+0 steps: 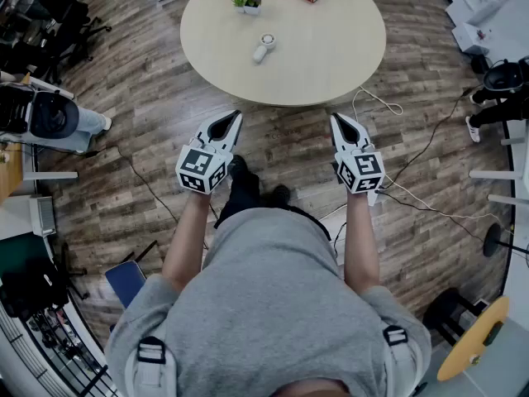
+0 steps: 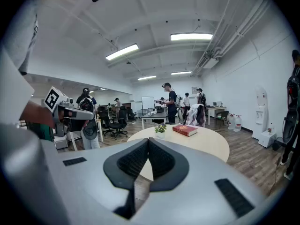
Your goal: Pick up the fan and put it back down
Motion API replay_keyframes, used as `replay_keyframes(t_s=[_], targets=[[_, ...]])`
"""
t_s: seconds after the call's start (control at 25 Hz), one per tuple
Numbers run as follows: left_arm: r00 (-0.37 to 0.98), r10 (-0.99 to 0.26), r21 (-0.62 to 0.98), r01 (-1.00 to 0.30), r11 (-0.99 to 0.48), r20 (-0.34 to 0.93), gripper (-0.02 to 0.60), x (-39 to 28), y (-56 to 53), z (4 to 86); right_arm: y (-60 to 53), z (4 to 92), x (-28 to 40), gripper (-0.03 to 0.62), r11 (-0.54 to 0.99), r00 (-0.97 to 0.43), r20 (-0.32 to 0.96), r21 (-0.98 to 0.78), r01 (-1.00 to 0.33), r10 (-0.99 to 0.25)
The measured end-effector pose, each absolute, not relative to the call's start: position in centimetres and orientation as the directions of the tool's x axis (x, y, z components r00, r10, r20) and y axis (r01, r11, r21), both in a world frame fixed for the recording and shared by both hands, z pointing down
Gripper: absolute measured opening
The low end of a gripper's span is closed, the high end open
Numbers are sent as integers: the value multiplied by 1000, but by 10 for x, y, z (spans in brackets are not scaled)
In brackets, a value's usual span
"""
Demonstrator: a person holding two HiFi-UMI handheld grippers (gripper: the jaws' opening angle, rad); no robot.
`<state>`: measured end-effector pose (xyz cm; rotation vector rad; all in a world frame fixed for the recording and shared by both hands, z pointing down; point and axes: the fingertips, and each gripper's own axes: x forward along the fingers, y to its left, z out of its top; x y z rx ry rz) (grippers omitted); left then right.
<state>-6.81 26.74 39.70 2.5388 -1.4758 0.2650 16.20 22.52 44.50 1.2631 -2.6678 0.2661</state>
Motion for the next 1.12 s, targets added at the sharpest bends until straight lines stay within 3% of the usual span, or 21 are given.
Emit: replay_keyframes(t_s=[1.12], targets=[[495, -840, 77, -868, -491, 224, 20, -55, 273, 397, 230, 447, 163, 5, 655, -661, 210, -107, -748, -721]])
